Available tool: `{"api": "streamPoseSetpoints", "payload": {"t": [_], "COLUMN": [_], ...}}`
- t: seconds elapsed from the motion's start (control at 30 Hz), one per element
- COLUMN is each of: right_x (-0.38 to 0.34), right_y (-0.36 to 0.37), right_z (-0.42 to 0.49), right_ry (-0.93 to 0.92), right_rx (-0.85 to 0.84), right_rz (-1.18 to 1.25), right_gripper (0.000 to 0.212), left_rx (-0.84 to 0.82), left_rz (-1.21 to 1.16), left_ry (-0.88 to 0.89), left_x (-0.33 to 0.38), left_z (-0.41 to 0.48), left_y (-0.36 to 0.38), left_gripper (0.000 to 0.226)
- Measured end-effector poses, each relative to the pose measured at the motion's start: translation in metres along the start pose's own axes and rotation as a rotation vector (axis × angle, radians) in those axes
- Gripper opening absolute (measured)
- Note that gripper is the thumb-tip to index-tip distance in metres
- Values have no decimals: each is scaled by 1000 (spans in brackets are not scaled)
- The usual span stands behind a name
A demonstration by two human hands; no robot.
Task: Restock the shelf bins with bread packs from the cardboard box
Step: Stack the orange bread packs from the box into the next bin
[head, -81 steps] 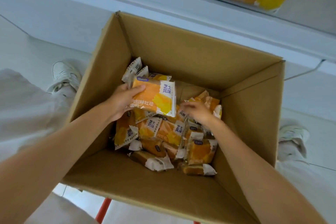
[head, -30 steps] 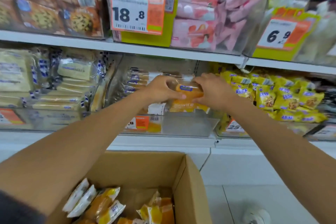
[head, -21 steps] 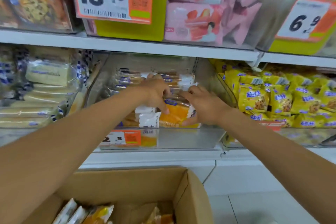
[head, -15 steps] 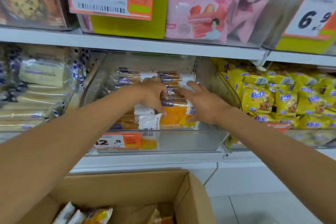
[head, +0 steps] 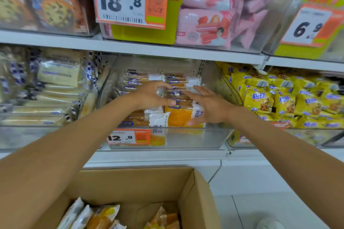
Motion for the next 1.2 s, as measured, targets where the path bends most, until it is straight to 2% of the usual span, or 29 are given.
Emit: {"api": "streamPoseSetpoints", "payload": {"t": [0.07,0.17,0.23,0.33,0.43,0.5,0.6,0.7,0.77,0.87,0.93,0.97,1.07,1.1,1.17,1.2], "right_x": [-5,-27,-52,-97,-137,-159,-177,-177,-178,-191,-209,-218,-230,-232,-228,-222], "right_y": [-7,-25,-31,-13,37,87,168,249,297,356,386,401,440,449,451,442], "right_z": [-7,-25,-42,-67,-89,-99,-109,-108,-100,-81,-68,-59,-38,-36,-36,-39], "right_ry": [22,13,-23,-51,-84,-95,-55,97,215,450,625,679,732,730,736,706], "right_rx": [67,363,546,592,513,340,44,-206,-313,-351,-348,-321,-314,-355,-375,-338], "right_rz": [39,250,371,471,577,585,568,594,670,941,1163,1213,1207,1176,1162,1148], "right_gripper": [101,65,30,9,2,4,16,25,28,31,26,23,45,40,5,10], "left_rx": [100,272,354,334,181,74,-31,-36,-4,26,39,47,41,38,36,37], "left_rz": [-57,-48,-26,7,72,60,-10,-76,-109,-227,-317,-334,-381,-394,-415,-428], "left_ry": [14,18,15,-48,-163,-254,-412,-588,-720,-888,-959,-976,-1000,-1004,-1010,-1013], "left_x": [0,7,15,18,-2,-30,-91,-159,-198,-236,-251,-255,-265,-267,-272,-275], "left_z": [-10,-34,-61,-110,-159,-189,-232,-274,-296,-319,-330,-334,-338,-339,-339,-339], "left_y": [-2,-7,-12,-6,21,47,83,114,131,153,164,167,174,175,178,180], "left_gripper": [35,6,19,26,23,21,32,24,16,14,7,6,7,7,6,7]}}
Point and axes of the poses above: each hand's wrist, its own z-axis towards the middle knuckle, its own y-axis out of the palm, x = y × z, the point moved 4 cm from there along z, towards the middle knuckle, and after that the axes turned 3 degrees about z, right-handed, at the moved point
